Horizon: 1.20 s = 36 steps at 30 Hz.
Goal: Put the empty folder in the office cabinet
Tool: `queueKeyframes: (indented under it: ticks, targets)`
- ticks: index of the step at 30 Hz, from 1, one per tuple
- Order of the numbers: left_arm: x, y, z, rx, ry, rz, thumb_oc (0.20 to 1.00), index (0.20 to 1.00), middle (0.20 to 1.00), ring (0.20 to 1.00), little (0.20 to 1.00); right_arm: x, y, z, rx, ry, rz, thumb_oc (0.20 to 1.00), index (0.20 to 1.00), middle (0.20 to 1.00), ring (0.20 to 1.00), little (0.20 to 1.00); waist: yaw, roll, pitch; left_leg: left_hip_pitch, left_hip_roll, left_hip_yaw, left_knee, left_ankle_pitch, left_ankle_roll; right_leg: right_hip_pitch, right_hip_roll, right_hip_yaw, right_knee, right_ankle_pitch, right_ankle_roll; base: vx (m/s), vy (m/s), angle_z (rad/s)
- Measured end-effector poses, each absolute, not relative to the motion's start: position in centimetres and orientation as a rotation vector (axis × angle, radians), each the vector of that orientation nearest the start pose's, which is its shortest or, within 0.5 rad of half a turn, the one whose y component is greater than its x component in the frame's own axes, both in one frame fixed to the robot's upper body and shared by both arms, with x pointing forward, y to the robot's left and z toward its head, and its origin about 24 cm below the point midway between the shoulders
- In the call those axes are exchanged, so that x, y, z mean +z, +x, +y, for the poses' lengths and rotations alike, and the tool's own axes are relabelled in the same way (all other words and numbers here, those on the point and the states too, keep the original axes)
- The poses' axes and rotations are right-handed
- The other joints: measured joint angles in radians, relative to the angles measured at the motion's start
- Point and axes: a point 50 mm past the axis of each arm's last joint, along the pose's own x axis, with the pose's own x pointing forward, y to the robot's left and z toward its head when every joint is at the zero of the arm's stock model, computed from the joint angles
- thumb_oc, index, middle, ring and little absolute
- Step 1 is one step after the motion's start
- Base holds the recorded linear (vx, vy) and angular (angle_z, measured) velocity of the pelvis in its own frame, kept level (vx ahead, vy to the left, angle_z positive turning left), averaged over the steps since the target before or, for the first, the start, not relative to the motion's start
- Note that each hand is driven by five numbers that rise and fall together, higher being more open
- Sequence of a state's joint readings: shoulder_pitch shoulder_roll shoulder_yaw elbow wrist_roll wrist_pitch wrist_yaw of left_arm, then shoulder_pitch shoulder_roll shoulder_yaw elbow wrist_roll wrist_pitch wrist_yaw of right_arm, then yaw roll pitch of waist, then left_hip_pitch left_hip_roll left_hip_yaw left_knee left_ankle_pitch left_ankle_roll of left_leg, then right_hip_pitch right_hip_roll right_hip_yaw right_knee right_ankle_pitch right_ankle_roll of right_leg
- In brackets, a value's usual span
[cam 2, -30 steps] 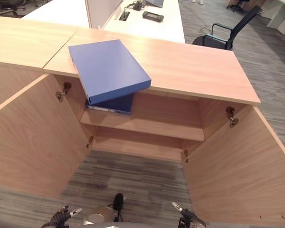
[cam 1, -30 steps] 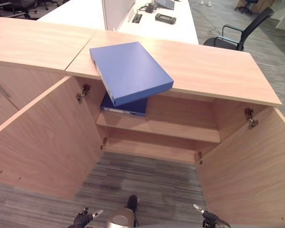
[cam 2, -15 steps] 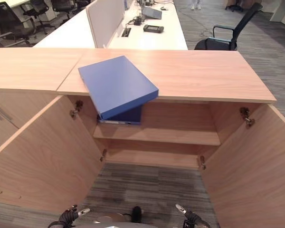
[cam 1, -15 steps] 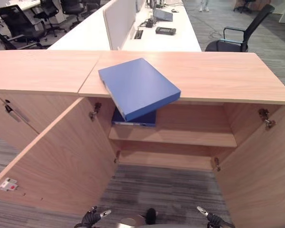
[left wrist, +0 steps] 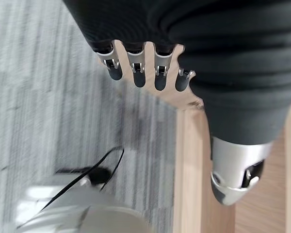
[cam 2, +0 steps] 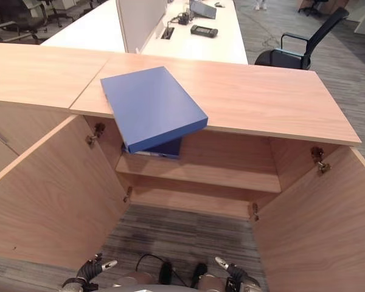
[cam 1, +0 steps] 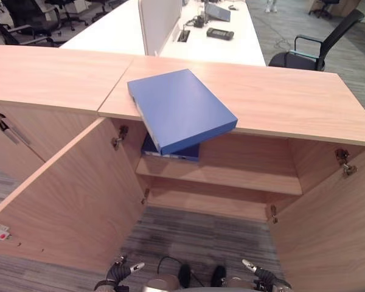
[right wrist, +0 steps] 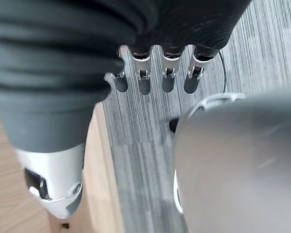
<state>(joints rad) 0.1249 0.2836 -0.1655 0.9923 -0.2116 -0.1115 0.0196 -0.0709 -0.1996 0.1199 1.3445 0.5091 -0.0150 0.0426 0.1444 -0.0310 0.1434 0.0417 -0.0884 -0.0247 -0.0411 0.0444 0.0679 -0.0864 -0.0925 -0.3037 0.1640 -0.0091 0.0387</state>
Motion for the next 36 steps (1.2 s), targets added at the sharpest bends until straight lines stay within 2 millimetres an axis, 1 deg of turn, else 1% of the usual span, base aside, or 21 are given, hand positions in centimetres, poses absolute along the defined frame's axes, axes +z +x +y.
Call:
queueKeyframes:
  ticks: [3, 4, 5, 6, 7, 9, 10, 12, 13, 14, 15, 17, 19, 21, 24, 27, 30, 31, 33, 34, 36]
  targets:
    - [-14.1, 10.6, 23.8, 0.093, 0.163, 0.967, 1.000, 1.000, 1.000, 1.000, 1.000, -16.7, 8.7, -22.1, -0.317, 0.201, 1.225, 1.000, 1.000, 1.000, 1.000, 1.000, 0.001, -0.026, -0.011, -0.013, 0.025, -0.034, 0.061, -0.035, -0.044, 0.050, 0.031, -0.038, -0.046, -0.015, -0.035, 0.03, -0.160, 0.35]
    - [-13.7, 11.1, 23.7, 0.079, 0.159, 0.940, 1.000, 1.000, 1.000, 1.000, 1.000, -16.6, 8.9, -22.2, -0.317, 0.200, 1.221, 1.000, 1.000, 1.000, 1.000, 1.000, 0.003, -0.034, -0.010, -0.040, 0.031, -0.037, 0.116, -0.050, -0.058, 0.054, 0.039, -0.042, -0.053, -0.021, -0.044, -0.07, -0.104, 0.14]
    - [-13.0, 12.5, 23.6, 0.053, 0.164, 0.883, 1.000, 1.000, 1.000, 1.000, 1.000, -16.5, 9.3, -22.3, -0.317, 0.195, 1.211, 1.000, 1.000, 1.000, 1.000, 1.000, 0.007, -0.058, 0.003, -0.090, 0.032, -0.036, 0.226, -0.078, -0.069, 0.056, 0.039, -0.046, -0.055, -0.021, -0.076, -0.04, -0.017, 0.05]
    - [-12.9, 12.7, 23.4, 0.047, 0.159, 0.878, 1.000, 1.000, 1.000, 1.000, 1.000, -16.3, 10.1, -22.6, -0.318, 0.188, 1.191, 1.000, 1.000, 1.000, 1.000, 1.000, 0.012, -0.050, 0.013, -0.128, 0.035, -0.039, 0.280, -0.083, -0.072, 0.057, 0.044, -0.047, -0.054, -0.024, -0.081, 0.00, 0.000, 0.00]
    - [-12.6, 13.6, 23.0, 0.027, 0.159, 0.851, 1.000, 1.000, 1.000, 1.000, 1.000, -16.0, 10.6, -23.0, -0.322, 0.178, 1.178, 1.000, 1.000, 1.000, 1.000, 1.000, 0.005, -0.060, 0.022, -0.162, 0.034, -0.032, 0.346, -0.092, -0.073, 0.058, 0.042, -0.056, -0.059, -0.024, -0.091, 0.07, -0.013, 0.06]
    - [-12.1, 14.4, 22.4, -0.001, 0.156, 0.812, 1.000, 1.000, 1.000, 1.000, 1.000, -15.7, 11.3, -23.7, -0.340, 0.163, 1.157, 1.000, 1.000, 1.000, 1.000, 1.000, 0.002, -0.052, 0.044, -0.180, 0.049, -0.020, 0.358, -0.104, -0.068, 0.081, 0.048, -0.070, -0.082, -0.027, -0.104, 0.09, 0.012, 0.10]
    - [-11.4, 15.1, 21.9, -0.025, 0.147, 0.766, 1.000, 1.000, 1.000, 1.000, 1.000, -15.6, 11.3, -24.0, -0.348, 0.157, 1.160, 1.000, 1.000, 1.000, 1.000, 1.000, 0.009, -0.045, 0.052, -0.170, 0.062, -0.021, 0.287, -0.091, -0.087, 0.088, 0.055, -0.065, -0.100, -0.026, -0.098, 0.07, 0.045, 0.00]
    - [-11.0, 14.7, 21.6, -0.041, 0.134, 0.745, 1.000, 1.000, 1.000, 1.000, 1.000, -15.5, 11.5, -24.2, -0.351, 0.151, 1.154, 1.000, 1.000, 1.000, 1.000, 1.000, 0.011, -0.032, 0.049, -0.153, 0.066, -0.038, 0.201, -0.088, -0.089, 0.088, 0.059, -0.044, -0.115, -0.020, -0.089, 0.07, 0.051, -0.25]
    - [-10.9, 14.5, 21.5, -0.048, 0.130, 0.742, 1.000, 1.000, 1.000, 1.000, 1.000, -15.4, 11.6, -24.4, -0.352, 0.145, 1.148, 1.000, 1.000, 1.000, 1.000, 1.000, 0.010, -0.017, 0.051, -0.144, 0.073, -0.040, 0.180, -0.086, -0.087, 0.091, 0.065, -0.040, -0.118, -0.018, -0.086, 0.14, 0.077, -0.22]
    - [-10.8, 14.7, 21.3, -0.053, 0.128, 0.736, 1.000, 1.000, 1.000, 1.000, 1.000, -15.4, 11.5, -24.7, -0.351, 0.133, 1.152, 1.000, 1.000, 1.000, 1.000, 1.000, 0.007, 0.011, 0.049, -0.120, 0.090, -0.044, 0.152, -0.084, -0.085, 0.097, 0.078, -0.041, -0.122, -0.016, -0.084, 0.11, 0.064, -0.07]
    - [-10.4, 14.9, 21.4, -0.052, 0.128, 0.717, 1.000, 1.000, 1.000, 1.000, 1.000, -15.5, 11.2, -24.6, -0.350, 0.131, 1.160, 1.000, 1.000, 1.000, 1.000, 1.000, 0.006, 0.026, 0.043, -0.114, 0.093, -0.044, 0.131, -0.060, -0.088, 0.099, 0.079, -0.041, -0.121, -0.017, -0.084, 0.13, 0.074, -0.04]
    - [-8.9, 15.6, 21.7, -0.029, 0.120, 0.639, 1.000, 1.000, 1.000, 1.000, 1.000, -15.7, 10.7, -24.5, -0.352, 0.134, 1.176, 1.000, 1.000, 1.000, 1.000, 1.000, 0.012, 0.033, 0.038, -0.084, 0.095, -0.037, 0.090, -0.005, -0.084, 0.113, 0.079, -0.038, -0.127, -0.017, -0.066, 0.07, 0.051, -0.05]
    - [-6.2, 16.6, 22.8, -0.026, 0.172, 0.516, 1.000, 1.000, 1.000, 1.000, 1.000, -15.9, 9.9, -24.5, -0.359, 0.139, 1.198, 1.000, 1.000, 1.000, 1.000, 1.000, 0.027, 0.021, 0.031, -0.044, 0.081, -0.034, 0.045, 0.002, -0.073, 0.143, 0.068, -0.035, -0.154, -0.011, -0.048, 0.08, 0.059, 0.01]
    - [-4.4, 17.2, 23.7, -0.019, 0.230, 0.436, 1.000, 1.000, 1.000, 1.000, 1.000, -15.9, 9.7, -24.6, -0.380, 0.159, 1.198, 1.000, 1.000, 1.000, 1.000, 1.000, 0.032, 0.018, 0.028, -0.020, 0.072, -0.034, 0.014, 0.009, -0.066, 0.163, 0.064, -0.035, -0.175, -0.005, -0.038, 0.06, 0.050, 0.05]
    - [-4.0, 16.7, 25.2, 0.042, 0.258, 0.432, 1.000, 1.000, 1.000, 1.000, 1.000, -15.9, 9.6, -24.5, -0.381, 0.168, 1.194, 1.000, 1.000, 1.000, 1.000, 1.000, 0.034, 0.020, 0.025, 0.006, 0.060, -0.034, -0.018, 0.014, -0.060, 0.189, 0.057, -0.036, -0.210, 0.006, -0.024, 0.04, 0.027, 0.03]
    - [-5.4, 15.3, 25.4, 0.057, 0.248, 0.514, 1.000, 1.000, 1.000, 1.000, 1.000, -16.1, 9.2, -24.4, -0.380, 0.167, 1.208, 1.000, 1.000, 1.000, 1.000, 1.000, 0.045, 0.013, 0.017, 0.024, 0.049, -0.036, -0.040, 0.018, -0.058, 0.219, 0.053, -0.038, -0.253, 0.020, -0.013, 0.04, 0.026, 0.03]
    - [-5.6, 14.8, 25.3, 0.074, 0.253, 0.528, 1.000, 1.000, 1.000, 1.000, 1.000, -16.1, 8.8, -24.3, -0.383, 0.169, 1.217, 1.000, 1.000, 1.000, 1.000, 1.000, 0.062, 0.004, 0.013, 0.039, 0.047, -0.040, -0.047, 0.017, -0.058, 0.232, 0.052, -0.039, -0.257, 0.014, -0.011, 0.01, -0.012, 0.03]
    - [-5.2, 14.6, 25.6, 0.085, 0.283, 0.517, 1.000, 1.000, 1.000, 1.000, 1.000, -16.2, 8.8, -24.2, -0.382, 0.173, 1.215, 1.000, 1.000, 1.000, 1.000, 1.000, 0.070, 0.000, 0.014, 0.039, 0.047, -0.042, -0.047, 0.017, -0.059, 0.231, 0.053, -0.039, -0.257, 0.014, -0.010, 0.02, -0.027, 0.03]
    - [-3.2, 14.8, 26.3, 0.133, 0.372, 0.430, 1.000, 1.000, 1.000, 1.000, 1.000, -16.3, 8.6, -23.7, -0.379, 0.190, 1.205, 1.000, 1.000, 1.000, 1.000, 1.000, 0.080, -0.013, 0.014, 0.039, 0.050, -0.042, -0.047, 0.016, -0.060, 0.231, 0.055, -0.039, -0.257, 0.013, -0.010, 0.00, -0.019, 0.00]
    - [-1.7, 15.0, 26.9, 0.183, 0.467, 0.355, 1.000, 1.000, 1.000, 1.000, 1.000, -16.5, 8.0, -23.3, -0.380, 0.199, 1.216, 1.000, 1.000, 1.000, 1.000, 1.000, 0.088, -0.022, 0.009, 0.040, 0.051, -0.044, -0.047, 0.015, -0.061, 0.233, 0.057, -0.040, -0.258, 0.011, -0.009, 0.01, -0.038, 0.03]
    - [-0.3, 15.3, 27.7, 0.242, 0.536, 0.283, 1.000, 1.000, 1.000, 1.000, 1.000, -16.7, 7.4, -22.9, -0.382, 0.212, 1.229, 1.000, 1.000, 1.000, 1.000, 1.000, 0.095, -0.030, 0.004, 0.043, 0.052, -0.045, -0.047, 0.013, -0.064, 0.235, 0.057, -0.040, -0.257, 0.006, -0.001, 0.00, -0.019, 0.01]
